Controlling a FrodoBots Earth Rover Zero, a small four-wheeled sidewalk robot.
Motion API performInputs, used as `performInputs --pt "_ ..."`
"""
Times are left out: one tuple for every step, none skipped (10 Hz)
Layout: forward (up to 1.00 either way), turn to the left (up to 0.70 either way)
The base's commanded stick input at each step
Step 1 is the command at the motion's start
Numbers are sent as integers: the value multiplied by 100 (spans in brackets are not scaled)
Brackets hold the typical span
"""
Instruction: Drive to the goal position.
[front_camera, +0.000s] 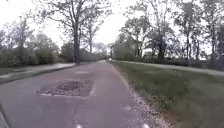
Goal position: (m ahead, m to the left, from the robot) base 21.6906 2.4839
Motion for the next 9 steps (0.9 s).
performInputs --pt "100 0" --pt "100 0" --pt "100 0" --pt "100 0" --pt "100 0" --pt "100 0" --pt "100 0" --pt "100 17" --pt "100 40"
